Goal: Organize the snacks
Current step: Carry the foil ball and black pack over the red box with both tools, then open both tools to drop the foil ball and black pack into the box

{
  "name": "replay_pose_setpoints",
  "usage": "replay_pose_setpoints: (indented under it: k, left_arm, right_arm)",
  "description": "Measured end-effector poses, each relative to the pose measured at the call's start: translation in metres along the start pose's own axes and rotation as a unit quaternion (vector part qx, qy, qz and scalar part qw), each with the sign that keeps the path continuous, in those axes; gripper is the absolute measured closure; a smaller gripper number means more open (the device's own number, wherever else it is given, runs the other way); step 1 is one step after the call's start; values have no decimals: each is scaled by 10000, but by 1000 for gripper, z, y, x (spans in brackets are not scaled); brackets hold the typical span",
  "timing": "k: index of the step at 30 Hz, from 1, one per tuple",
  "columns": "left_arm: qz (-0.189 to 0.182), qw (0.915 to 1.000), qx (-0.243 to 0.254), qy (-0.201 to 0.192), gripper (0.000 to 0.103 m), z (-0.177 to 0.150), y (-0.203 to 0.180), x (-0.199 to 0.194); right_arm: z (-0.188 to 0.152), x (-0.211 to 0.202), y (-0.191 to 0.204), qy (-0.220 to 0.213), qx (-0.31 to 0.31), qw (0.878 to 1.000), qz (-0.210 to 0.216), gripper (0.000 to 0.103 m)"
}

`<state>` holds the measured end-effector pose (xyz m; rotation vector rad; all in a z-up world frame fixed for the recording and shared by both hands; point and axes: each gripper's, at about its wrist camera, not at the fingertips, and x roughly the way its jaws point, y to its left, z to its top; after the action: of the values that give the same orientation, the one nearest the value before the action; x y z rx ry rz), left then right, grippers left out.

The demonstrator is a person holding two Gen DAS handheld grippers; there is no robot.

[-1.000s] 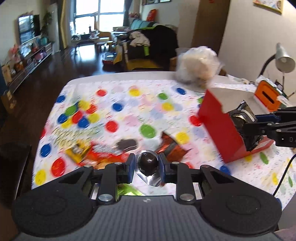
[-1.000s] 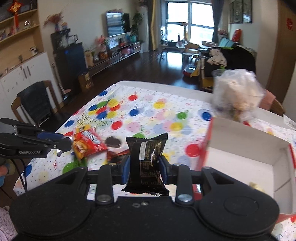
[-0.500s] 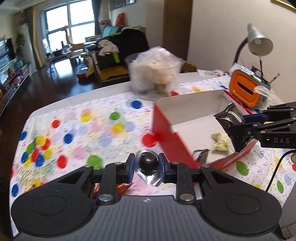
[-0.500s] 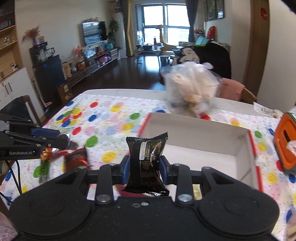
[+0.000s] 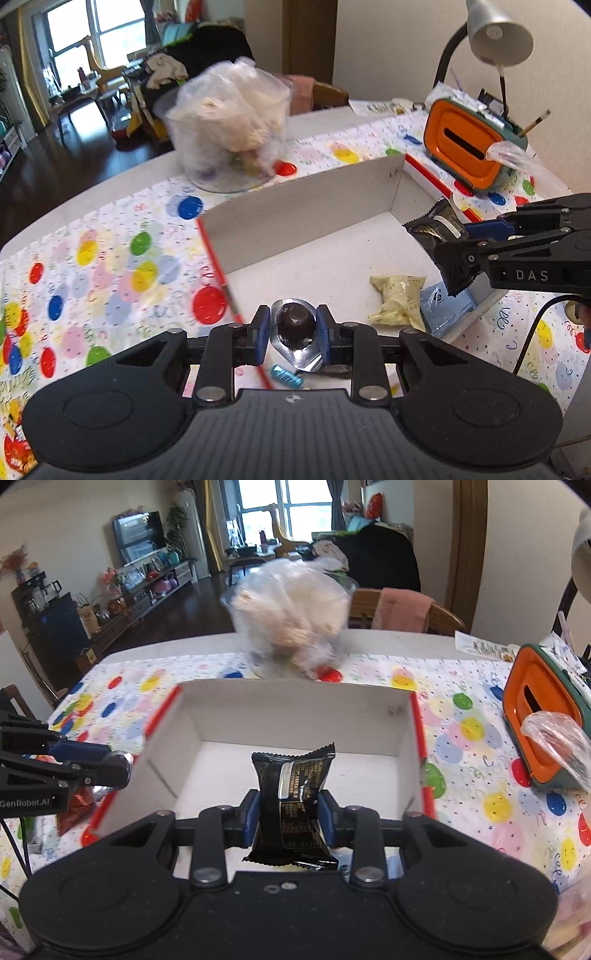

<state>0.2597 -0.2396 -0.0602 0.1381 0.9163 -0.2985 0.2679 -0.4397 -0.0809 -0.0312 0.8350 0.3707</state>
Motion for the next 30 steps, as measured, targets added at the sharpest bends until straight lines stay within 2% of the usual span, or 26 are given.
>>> replay_pose_setpoints:
  k: [7,12,20,25,28,30]
  left_arm:
    - [75,9982,117,580,77,21,-14,43]
    - [210,9955,349,859,77,29,-25,64]
    - [187,9887,472,1408,77,33,-32,92]
    - [263,9857,529,1578,77,33,-33,100]
    - [314,9856,552,1565,77,34,-34,99]
    - [325,9854,541,1580,77,34,-34,99]
  right_arm:
    - [6,41,-18,575,51,9983,-48,71]
    - [7,63,-22,802,89,9967,-30,71]
    - [9,73,-23,1051,144,9943,46,69]
    - [7,76,-26,1113,188,9936,20,67]
    - [6,75,-31,1112,370,9930,127,66]
    - [5,74,-31,1106,326,9933,42,66]
